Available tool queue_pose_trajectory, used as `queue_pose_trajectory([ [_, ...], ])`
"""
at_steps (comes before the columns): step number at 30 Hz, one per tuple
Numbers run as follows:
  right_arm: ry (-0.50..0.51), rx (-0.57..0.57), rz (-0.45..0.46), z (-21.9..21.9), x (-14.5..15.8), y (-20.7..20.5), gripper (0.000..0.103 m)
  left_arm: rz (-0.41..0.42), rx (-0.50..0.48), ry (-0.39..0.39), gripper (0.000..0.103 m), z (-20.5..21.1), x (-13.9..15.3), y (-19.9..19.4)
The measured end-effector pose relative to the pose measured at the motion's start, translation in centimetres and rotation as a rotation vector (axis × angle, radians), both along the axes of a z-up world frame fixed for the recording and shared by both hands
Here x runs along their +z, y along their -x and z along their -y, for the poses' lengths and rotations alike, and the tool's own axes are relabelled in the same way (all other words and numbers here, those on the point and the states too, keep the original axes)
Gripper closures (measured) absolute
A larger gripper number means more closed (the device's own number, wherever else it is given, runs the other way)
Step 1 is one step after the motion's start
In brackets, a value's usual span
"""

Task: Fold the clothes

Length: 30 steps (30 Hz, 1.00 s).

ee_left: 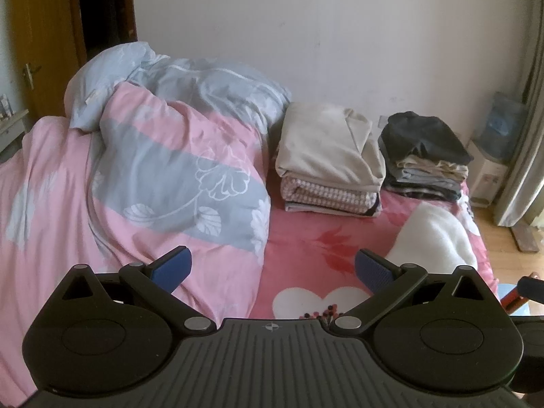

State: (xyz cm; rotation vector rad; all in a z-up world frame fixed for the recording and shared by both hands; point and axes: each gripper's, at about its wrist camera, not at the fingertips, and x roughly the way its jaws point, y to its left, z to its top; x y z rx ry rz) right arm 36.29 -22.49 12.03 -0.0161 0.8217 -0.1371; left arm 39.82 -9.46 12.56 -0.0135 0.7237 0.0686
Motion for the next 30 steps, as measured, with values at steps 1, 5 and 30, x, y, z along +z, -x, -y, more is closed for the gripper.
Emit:
queue_pose_trajectory([
  [1, 0.0, -0.001, 0.0, 0.03, 0.01, 0.0, 0.0, -0.001, 0.0, 0.0, 0.0, 0.0, -0.02, 0.0],
  [5, 0.0, -0.005, -0.002, 0.13, -0.01, -0.07, 0.0, -0.004, 0.0, 0.0, 0.0, 0.01, -0.14, -0.02],
  [30, -0.031, -0.037, -0.011, 0.52, 0.19, -0.19, 0.0, -0.003, 0.002, -0.032, 0.0, 0.32, -0.26, 0.23],
])
